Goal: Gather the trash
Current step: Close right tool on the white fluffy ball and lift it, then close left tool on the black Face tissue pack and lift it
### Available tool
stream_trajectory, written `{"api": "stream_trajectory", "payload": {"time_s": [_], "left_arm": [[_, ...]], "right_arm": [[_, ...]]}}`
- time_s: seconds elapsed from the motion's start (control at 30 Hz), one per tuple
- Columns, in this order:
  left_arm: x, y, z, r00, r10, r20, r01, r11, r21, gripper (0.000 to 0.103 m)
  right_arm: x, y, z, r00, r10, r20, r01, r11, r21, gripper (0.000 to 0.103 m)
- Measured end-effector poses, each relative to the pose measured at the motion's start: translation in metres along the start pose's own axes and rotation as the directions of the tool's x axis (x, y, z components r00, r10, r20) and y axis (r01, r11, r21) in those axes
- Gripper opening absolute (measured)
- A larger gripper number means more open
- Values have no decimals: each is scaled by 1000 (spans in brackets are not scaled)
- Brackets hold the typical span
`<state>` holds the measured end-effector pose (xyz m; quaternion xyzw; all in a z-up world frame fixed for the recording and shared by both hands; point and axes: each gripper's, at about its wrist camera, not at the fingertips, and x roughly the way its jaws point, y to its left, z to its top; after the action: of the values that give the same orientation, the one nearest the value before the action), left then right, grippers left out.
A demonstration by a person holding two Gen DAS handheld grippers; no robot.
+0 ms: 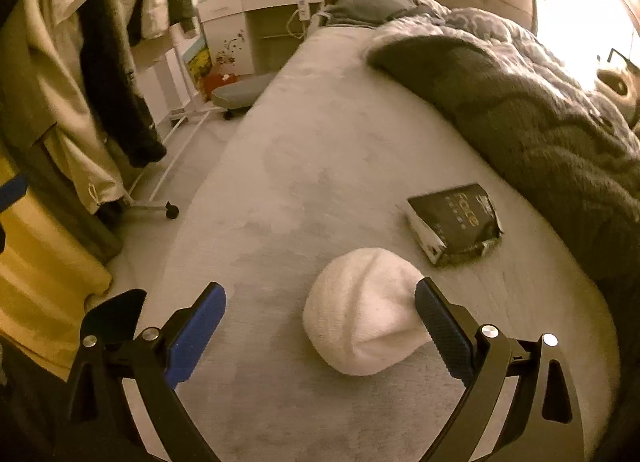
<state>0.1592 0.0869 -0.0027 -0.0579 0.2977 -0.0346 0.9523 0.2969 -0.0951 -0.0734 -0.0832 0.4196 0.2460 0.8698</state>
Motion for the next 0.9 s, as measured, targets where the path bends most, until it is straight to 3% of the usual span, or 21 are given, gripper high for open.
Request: {"api": "stream_trajectory", "payload": {"time_s": [0.23,0.57,0.67,0.9], "left_arm": [[6,-4,0,1000,-20,-13,20,1000,-6,93],[10,-7,-5,999,-27,-27,27,1000,-3,93],[12,-6,-4,999,-25,-32,24,1000,-12,93],[10,-6,-8,999,-37,-29,37,999,-4,93]], "right_arm": [[7,-18,-4,1000,10,3,-10,998,59,96],[12,-45,-11,997,-80,-10,81,990,115,38],[3,-51,-9,996,-86,17,82,987,138,33],[-21,-52,-9,995,-75,60,64,985,161,33]]}}
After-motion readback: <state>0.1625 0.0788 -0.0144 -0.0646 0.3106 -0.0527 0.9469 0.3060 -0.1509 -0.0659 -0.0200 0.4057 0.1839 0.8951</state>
